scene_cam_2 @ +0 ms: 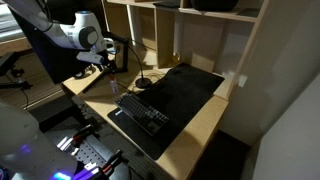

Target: Move the bottle to the right

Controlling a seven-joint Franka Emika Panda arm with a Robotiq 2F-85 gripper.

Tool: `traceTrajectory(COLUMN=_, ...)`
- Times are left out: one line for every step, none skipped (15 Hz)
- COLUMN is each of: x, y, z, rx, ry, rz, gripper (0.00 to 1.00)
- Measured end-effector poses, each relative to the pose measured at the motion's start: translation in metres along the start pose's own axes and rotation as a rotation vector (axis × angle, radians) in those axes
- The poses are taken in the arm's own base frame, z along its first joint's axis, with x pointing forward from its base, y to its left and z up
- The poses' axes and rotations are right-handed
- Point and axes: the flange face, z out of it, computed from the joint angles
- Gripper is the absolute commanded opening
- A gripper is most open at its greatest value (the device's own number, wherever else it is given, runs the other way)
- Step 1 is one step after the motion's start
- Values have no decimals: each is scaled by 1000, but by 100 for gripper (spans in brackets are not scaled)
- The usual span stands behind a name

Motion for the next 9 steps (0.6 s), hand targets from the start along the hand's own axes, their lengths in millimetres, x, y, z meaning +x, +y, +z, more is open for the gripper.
traceTrajectory(x=0, y=0, z=0, rx=2, ry=0, rz=3, gripper=100)
traceTrajectory(x=0, y=0, z=0, rx=2, ry=0, rz=8, gripper=100)
traceTrajectory(x=0, y=0, z=0, rx=2, ry=0, rz=14, gripper=100)
traceTrajectory(x=0, y=0, z=0, rx=1, ry=0, rz=21, gripper=100)
traceTrajectory(x=0, y=0, z=0, rx=0, ry=-3, rz=32, gripper=100)
traceTrajectory(x=-1, y=0, z=1, rx=-1, ry=-10, rz=43, gripper=100)
traceTrajectory(x=-2, y=0, z=1, rx=-2, ry=-21, rz=57, gripper=100)
traceTrajectory(x=-3, y=0, z=2, rx=-4, ry=-31, rz=66, gripper=100)
traceTrajectory(x=-4, y=0, z=2, rx=-5, ry=-37, rz=71, gripper=100)
